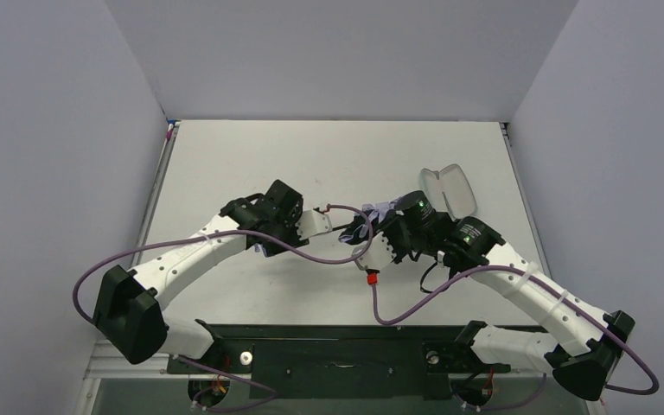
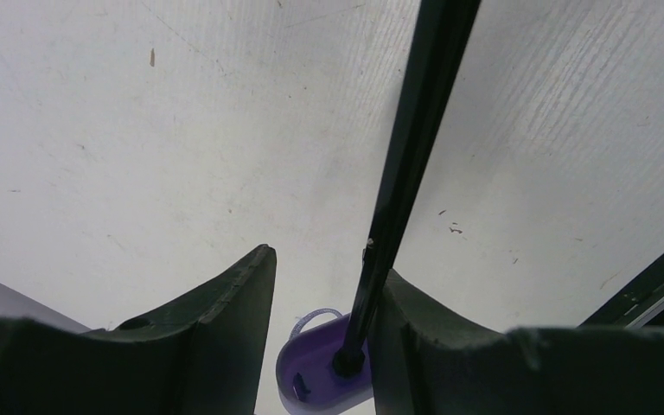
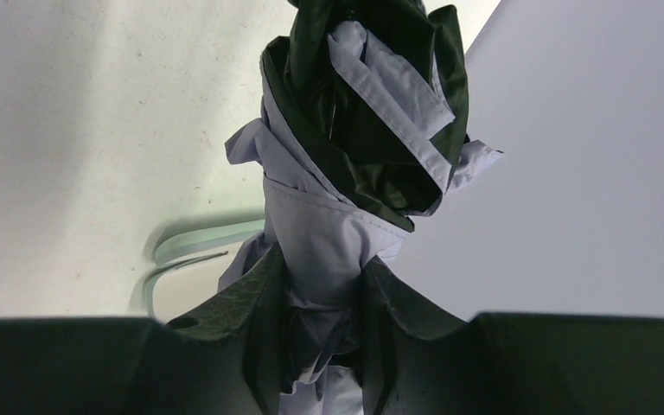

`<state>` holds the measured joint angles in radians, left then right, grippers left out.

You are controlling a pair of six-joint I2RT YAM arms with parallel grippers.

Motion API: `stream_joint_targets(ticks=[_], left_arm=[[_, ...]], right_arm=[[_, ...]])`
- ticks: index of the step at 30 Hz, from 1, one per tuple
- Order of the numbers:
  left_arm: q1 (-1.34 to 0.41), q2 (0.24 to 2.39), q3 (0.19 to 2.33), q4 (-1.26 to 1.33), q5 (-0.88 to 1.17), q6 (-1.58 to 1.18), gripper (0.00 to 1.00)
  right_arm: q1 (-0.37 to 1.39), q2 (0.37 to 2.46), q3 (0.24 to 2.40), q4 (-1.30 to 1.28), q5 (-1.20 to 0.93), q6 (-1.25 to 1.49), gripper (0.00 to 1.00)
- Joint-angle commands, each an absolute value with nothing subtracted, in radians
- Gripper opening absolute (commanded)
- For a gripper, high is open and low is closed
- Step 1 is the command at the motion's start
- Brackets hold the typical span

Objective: Open the umbrella

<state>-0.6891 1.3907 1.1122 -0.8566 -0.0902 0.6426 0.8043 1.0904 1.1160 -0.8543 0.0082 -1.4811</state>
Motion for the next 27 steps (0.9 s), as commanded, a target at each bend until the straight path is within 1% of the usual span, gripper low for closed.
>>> stream_joint_targets(ticks=[1,19,27], left_arm=[[-0.613,1.349,1.047,-0.985,-0.198,0.731,0.39],[-0.522,1.321,0.921,-0.961,-0.221,0.804,0.38],[-0.47,1.296,0.884,-0.949,-0.213,0.843,0.34]], right_arm=[[0.732,1.028,1.149,-0.896,0.131,-1.519,0.0],[0.617,1.013,1.117,-0.927,0.116,-1.566,0.0],[0.564,1.003,1.108,-0.941,0.1,-1.593,0.0]])
